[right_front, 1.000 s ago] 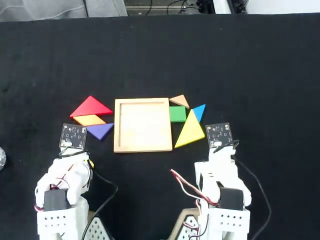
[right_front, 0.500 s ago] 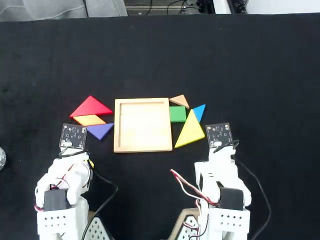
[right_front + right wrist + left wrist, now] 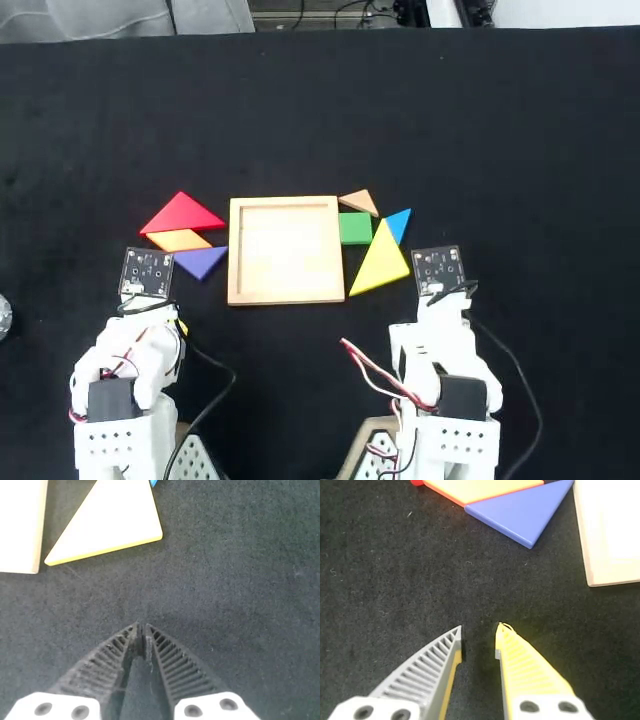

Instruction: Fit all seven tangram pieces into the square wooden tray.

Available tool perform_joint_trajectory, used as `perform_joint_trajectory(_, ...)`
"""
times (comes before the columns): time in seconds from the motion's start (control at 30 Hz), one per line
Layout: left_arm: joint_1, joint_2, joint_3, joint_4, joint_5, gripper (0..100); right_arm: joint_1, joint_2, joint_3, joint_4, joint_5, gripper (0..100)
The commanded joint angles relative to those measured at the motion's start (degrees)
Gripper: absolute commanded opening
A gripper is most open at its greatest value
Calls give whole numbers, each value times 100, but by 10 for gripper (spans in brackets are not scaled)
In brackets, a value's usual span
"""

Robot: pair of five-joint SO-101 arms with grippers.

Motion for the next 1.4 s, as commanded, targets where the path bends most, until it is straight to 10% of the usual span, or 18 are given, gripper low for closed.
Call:
perform_joint_trajectory(0.0, 13, -53, 110, 18, -9, 120, -70, -479, -4, 26, -9, 15)
perform_joint_trajectory(0.63, -391, -62, 110, -1327, -53, 123, -290, -479, -4, -1310, 18, 15)
perform_joint_trajectory(1.0, -884, -62, 110, -1407, -53, 124, -211, -479, -101, -3947, 2549, 15)
perform_joint_trajectory(1.37, -884, -53, 119, -1407, -53, 124, -193, -286, -1833, -2418, 2171, 15)
